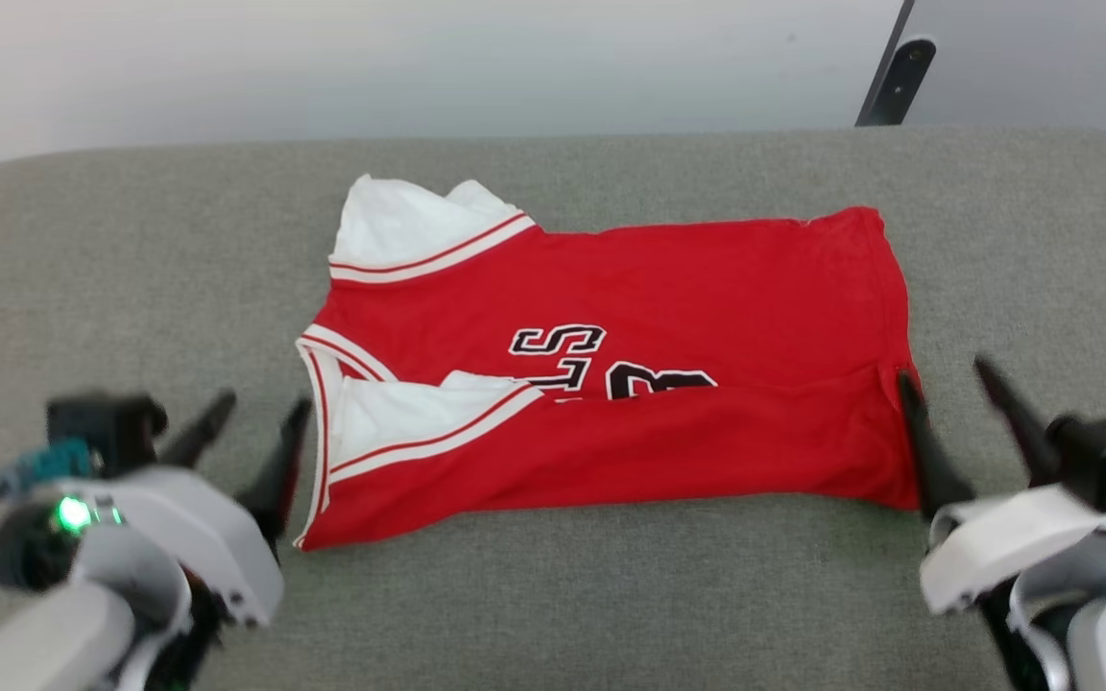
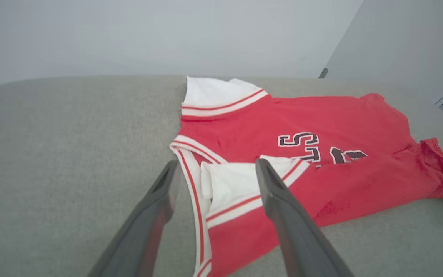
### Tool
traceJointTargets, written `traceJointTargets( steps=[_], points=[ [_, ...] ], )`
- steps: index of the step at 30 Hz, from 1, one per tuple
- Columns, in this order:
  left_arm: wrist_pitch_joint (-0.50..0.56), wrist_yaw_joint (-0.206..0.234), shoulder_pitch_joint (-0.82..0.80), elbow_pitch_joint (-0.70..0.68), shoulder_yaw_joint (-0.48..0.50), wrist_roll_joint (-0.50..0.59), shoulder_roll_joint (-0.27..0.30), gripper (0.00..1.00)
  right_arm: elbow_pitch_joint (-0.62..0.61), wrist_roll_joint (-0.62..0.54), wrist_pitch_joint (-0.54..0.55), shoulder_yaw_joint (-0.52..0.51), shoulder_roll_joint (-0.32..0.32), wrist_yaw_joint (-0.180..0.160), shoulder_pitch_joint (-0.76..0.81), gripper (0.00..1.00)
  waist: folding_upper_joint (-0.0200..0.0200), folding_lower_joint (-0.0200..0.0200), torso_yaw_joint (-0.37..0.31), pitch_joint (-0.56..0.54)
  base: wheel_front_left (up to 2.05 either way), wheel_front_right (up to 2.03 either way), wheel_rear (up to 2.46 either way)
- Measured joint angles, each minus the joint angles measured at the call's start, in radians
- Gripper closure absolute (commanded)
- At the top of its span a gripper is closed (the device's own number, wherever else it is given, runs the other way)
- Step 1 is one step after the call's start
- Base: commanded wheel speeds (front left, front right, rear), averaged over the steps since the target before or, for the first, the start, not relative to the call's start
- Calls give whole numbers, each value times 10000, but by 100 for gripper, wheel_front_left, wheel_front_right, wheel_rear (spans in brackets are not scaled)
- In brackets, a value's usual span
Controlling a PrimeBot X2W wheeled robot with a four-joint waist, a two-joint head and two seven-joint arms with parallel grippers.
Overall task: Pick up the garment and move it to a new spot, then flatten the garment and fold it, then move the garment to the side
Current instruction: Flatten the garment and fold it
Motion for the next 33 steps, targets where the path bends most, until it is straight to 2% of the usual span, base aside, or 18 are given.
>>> traceJointTargets(
  steps=[5, 8, 10, 15, 20, 28, 30, 31, 33],
  points=[
    [-142, -102, 673, 19, -77, -372, -50, 0, 199, 144, 343, -25, 224, 0, 453, 0, 0, 0, -69, 239, 0, 0, 0],
    [345, -205, 734, 188, -138, -708, 15, 0, 169, 219, 702, -25, 265, 0, 445, 0, 0, 0, -96, 390, 0, 0, 0],
    [991, -349, 669, 309, -192, -1137, 4, 0, 59, 221, 895, -44, 272, 0, 428, 0, 1, 0, -113, 479, 0, 0, 0],
    [3605, -719, -284, 986, -782, -1753, 92, 0, -94, 328, 1843, -150, 316, 0, 291, 0, 0, 0, -165, 692, 0, 0, 0],
    [5726, -826, -1671, 2261, -920, -2368, -311, 0, -316, 516, 2763, -121, 412, 0, 114, 0, 0, 0, -266, 878, 0, 0, 0],
    [7403, -895, -2813, 3871, -1386, -2420, -982, 0, -487, 750, 3590, -167, 552, 0, -143, 0, 0, 0, -621, 1078, 0, 0, 0],
    [7584, -895, -2954, 4182, -1446, -2449, -1106, 7, -493, 715, 3620, -267, 529, 0, -198, 0, 0, 0, -703, 1095, 0, 0, 0],
    [7660, -894, -2991, 4332, -1478, -2439, -1181, 14, -468, 688, 3618, -334, 499, 0, -238, 0, 0, 0, -737, 1098, 0, 0, 0],
    [7831, -895, -3022, 4591, -1484, -2550, -1306, 36, -403, 573, 3519, -447, 447, 0, -363, 0, 0, 0, -784, 1094, 0, 0, 0]
  ],
)
